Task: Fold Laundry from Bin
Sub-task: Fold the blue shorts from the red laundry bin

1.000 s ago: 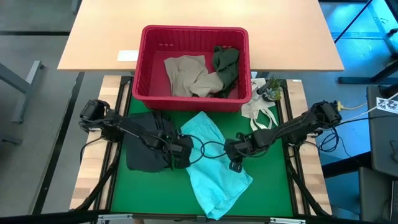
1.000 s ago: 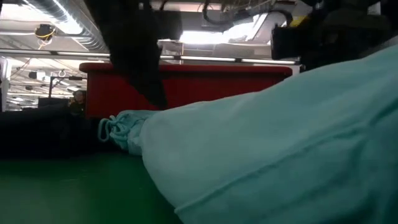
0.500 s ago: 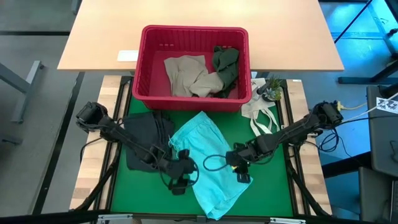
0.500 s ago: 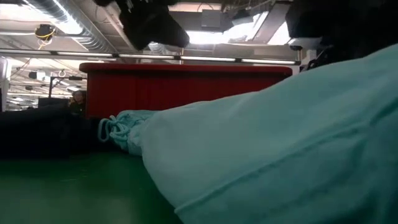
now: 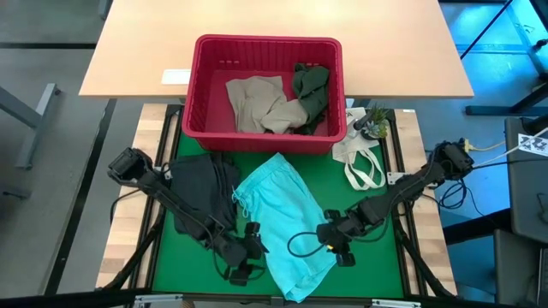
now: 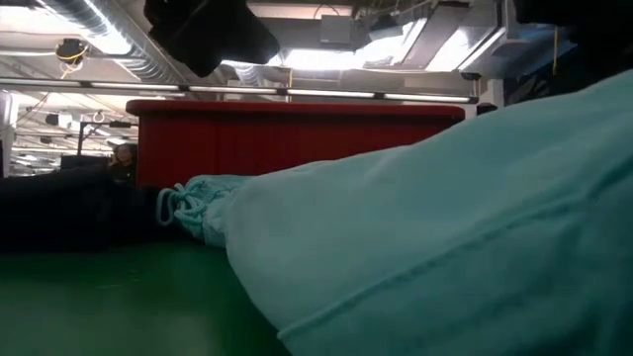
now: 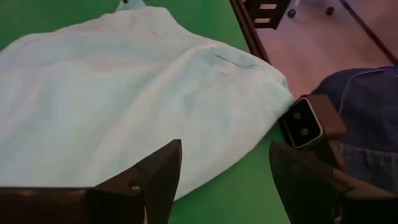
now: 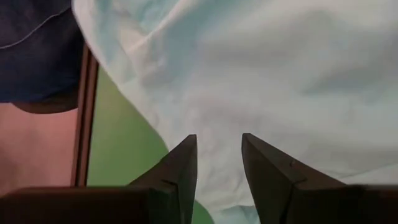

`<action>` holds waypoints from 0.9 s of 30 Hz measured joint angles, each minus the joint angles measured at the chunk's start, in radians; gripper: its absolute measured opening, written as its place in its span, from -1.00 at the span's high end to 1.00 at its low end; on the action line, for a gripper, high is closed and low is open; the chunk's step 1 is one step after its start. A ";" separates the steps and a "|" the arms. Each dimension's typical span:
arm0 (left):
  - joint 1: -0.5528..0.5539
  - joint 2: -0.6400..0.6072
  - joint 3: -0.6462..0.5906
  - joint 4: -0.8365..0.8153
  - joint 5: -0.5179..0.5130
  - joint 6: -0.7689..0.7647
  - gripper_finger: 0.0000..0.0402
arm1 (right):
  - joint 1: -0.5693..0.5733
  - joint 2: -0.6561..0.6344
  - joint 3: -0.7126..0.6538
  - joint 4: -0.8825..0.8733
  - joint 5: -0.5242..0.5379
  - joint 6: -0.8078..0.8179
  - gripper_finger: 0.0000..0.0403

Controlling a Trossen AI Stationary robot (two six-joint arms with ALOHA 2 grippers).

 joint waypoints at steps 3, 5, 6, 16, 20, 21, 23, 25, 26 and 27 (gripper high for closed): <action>-0.004 0.009 0.000 0.002 -0.015 -0.005 -0.17 | 0.002 0.000 0.000 0.008 -0.003 0.011 0.27; -0.004 0.011 0.000 0.000 -0.022 -0.016 -0.17 | 0.001 0.000 0.000 0.007 -0.002 0.029 0.15; -0.004 0.011 0.000 0.000 -0.024 -0.026 -0.17 | -0.001 0.000 0.000 0.007 0.000 0.030 0.08; -0.003 0.011 0.000 0.000 -0.052 -0.030 -0.17 | 0.032 0.014 0.001 0.003 0.009 0.017 -0.46; -0.003 0.011 0.000 -0.001 -0.053 -0.030 -0.17 | 0.089 0.049 0.001 0.002 0.010 -0.035 -0.49; -0.003 0.010 0.000 -0.001 -0.053 -0.030 -0.17 | 0.104 0.060 0.001 0.001 0.014 -0.058 -0.49; -0.002 0.010 0.000 -0.001 -0.058 -0.030 -0.17 | 0.130 0.082 0.001 0.002 0.051 -0.097 -0.49; 0.000 0.010 0.000 -0.001 -0.060 -0.030 -0.17 | 0.152 0.099 0.001 -0.002 0.113 -0.130 -0.49; 0.000 0.010 0.000 0.000 -0.060 -0.030 -0.17 | 0.161 0.106 0.001 -0.005 0.147 -0.138 -0.49; 0.000 0.010 0.000 0.000 -0.060 -0.030 -0.17 | 0.166 0.114 0.001 -0.007 0.177 -0.147 -0.49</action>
